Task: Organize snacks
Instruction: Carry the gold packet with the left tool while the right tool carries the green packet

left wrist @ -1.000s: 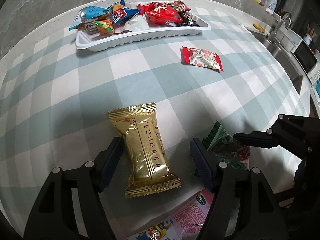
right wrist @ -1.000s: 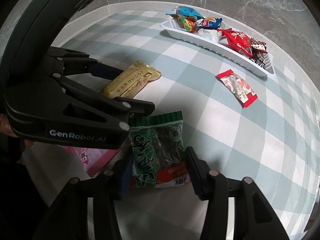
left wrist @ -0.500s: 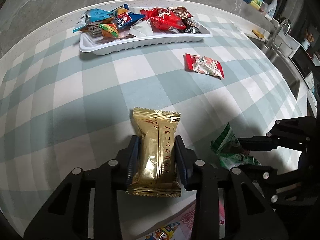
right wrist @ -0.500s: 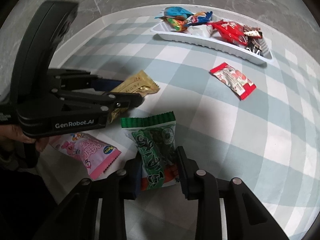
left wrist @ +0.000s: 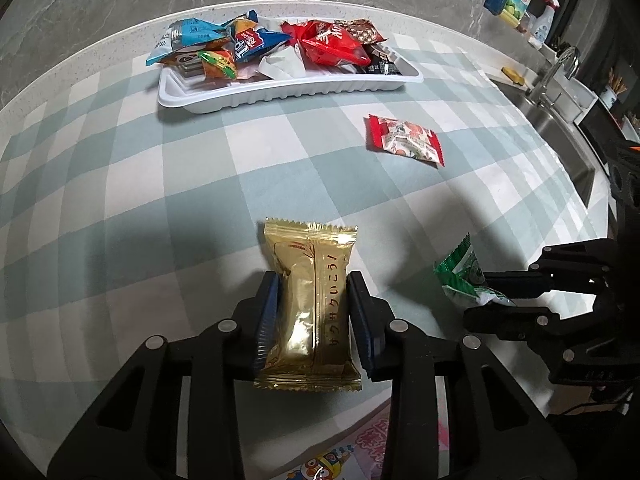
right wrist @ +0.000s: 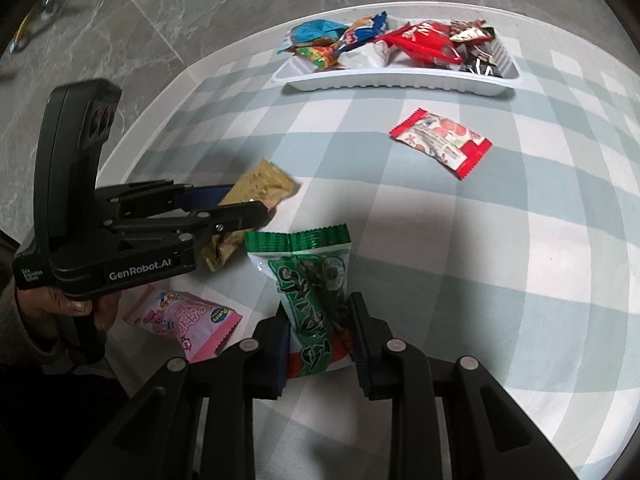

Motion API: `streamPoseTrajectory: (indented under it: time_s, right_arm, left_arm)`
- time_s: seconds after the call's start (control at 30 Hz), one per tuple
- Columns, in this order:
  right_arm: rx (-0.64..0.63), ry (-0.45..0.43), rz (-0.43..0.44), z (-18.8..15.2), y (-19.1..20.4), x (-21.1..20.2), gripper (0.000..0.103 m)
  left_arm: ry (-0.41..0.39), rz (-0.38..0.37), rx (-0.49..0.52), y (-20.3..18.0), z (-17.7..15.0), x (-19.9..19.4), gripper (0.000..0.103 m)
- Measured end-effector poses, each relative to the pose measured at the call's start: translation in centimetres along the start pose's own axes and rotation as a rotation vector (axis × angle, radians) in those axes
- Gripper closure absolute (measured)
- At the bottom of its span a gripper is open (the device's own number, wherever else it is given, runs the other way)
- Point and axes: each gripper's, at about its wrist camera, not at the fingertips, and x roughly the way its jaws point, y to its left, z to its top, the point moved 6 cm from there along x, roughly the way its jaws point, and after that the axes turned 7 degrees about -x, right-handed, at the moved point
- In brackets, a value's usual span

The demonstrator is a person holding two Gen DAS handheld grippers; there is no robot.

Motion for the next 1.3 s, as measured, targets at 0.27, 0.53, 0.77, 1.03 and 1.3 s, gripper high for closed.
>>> streamPoseTrajectory:
  time_s: [0.27,0.53,0.77,1.03,1.3]
  right_arm:
    - [0.097,-0.031,0.064,0.7,-1.4,-1.0,0.075]
    - [0.135,-0.056,0.091,2.3,-2.2,-1.6,0.075]
    - [0.121,-0.031,0.084,2.6,-2.4,-0.5,0.075]
    - [0.123,-0.013,0.094,2.7,-2.4,0.3,0.075]
    - [0.171,-0.017,0.126,2.6,-3.1,0.4,0.075]
  left_arm:
    - [-0.014,-0.033,-0.025,-0.1,0.9,-0.6,0.071]
    - [0.008,-0.028,-0.009,0.1,1.0,-0.4,0.071]
    - [0.058,0.020,0.065,0.1,0.2,0.7,0.063]
    - [0.034,0.040,0.121,-0.1,0.1,0.9,0.074]
    - [0.040,-0.118,-0.083,1.9,1.1,0.6,0.074]
